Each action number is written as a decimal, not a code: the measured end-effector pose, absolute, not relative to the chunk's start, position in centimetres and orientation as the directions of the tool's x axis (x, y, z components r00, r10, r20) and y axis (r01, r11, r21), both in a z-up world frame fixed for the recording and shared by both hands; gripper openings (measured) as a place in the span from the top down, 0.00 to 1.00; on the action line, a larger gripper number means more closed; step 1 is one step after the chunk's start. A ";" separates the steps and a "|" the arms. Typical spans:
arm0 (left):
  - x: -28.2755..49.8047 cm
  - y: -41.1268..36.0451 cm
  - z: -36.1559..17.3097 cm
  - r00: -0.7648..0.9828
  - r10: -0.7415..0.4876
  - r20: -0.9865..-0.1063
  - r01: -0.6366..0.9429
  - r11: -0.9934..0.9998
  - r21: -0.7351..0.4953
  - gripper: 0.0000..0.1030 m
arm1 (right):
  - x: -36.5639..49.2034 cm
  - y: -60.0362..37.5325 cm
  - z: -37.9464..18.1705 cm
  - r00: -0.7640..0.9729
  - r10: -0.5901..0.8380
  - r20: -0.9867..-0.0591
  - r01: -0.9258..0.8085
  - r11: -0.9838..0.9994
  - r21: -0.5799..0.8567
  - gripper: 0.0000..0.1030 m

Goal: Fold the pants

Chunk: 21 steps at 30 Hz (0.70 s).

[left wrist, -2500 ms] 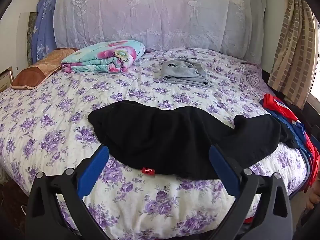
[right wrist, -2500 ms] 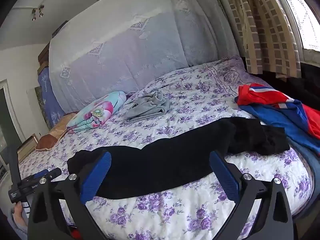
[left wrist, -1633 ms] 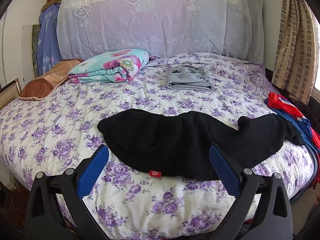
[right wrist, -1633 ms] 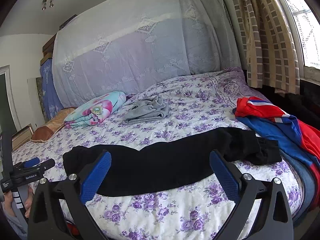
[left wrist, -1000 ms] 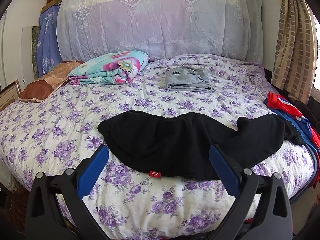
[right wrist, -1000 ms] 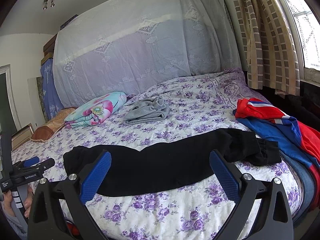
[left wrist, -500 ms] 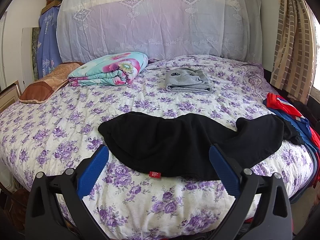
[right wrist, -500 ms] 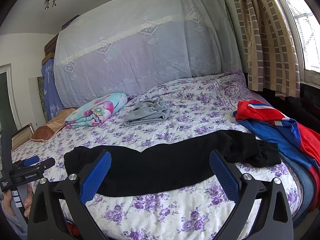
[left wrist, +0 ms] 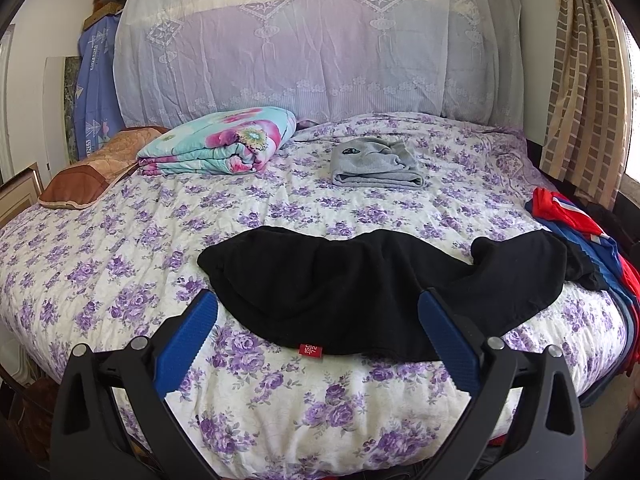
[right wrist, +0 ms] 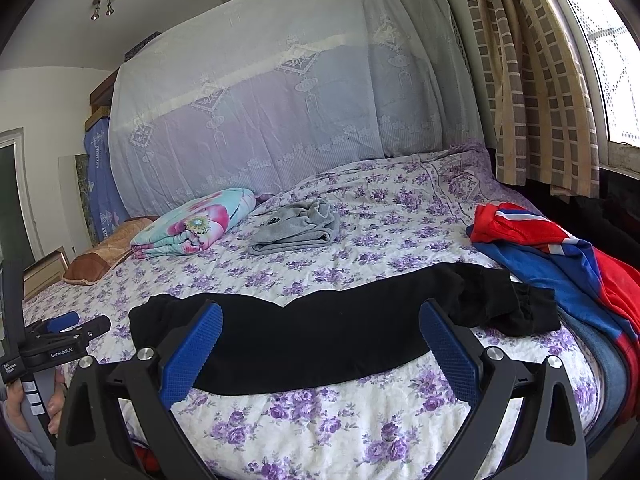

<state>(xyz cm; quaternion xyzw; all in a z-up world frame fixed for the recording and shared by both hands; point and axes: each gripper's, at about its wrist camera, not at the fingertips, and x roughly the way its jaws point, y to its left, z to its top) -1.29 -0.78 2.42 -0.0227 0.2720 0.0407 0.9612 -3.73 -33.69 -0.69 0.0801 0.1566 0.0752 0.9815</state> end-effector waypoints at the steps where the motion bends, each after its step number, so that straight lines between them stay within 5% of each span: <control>1: -1.4 -0.8 2.3 0.849 0.066 -0.525 -0.092 0.996 -0.022 0.05 | -3.7 -33.7 -0.7 0.940 0.173 -0.295 -0.123 0.976 0.181 0.04; 21: -1.5 -0.8 2.5 0.847 0.067 -0.528 -0.094 0.995 -0.023 0.05 | -3.8 -33.6 -0.7 0.940 0.170 -0.295 -0.121 0.976 0.179 0.04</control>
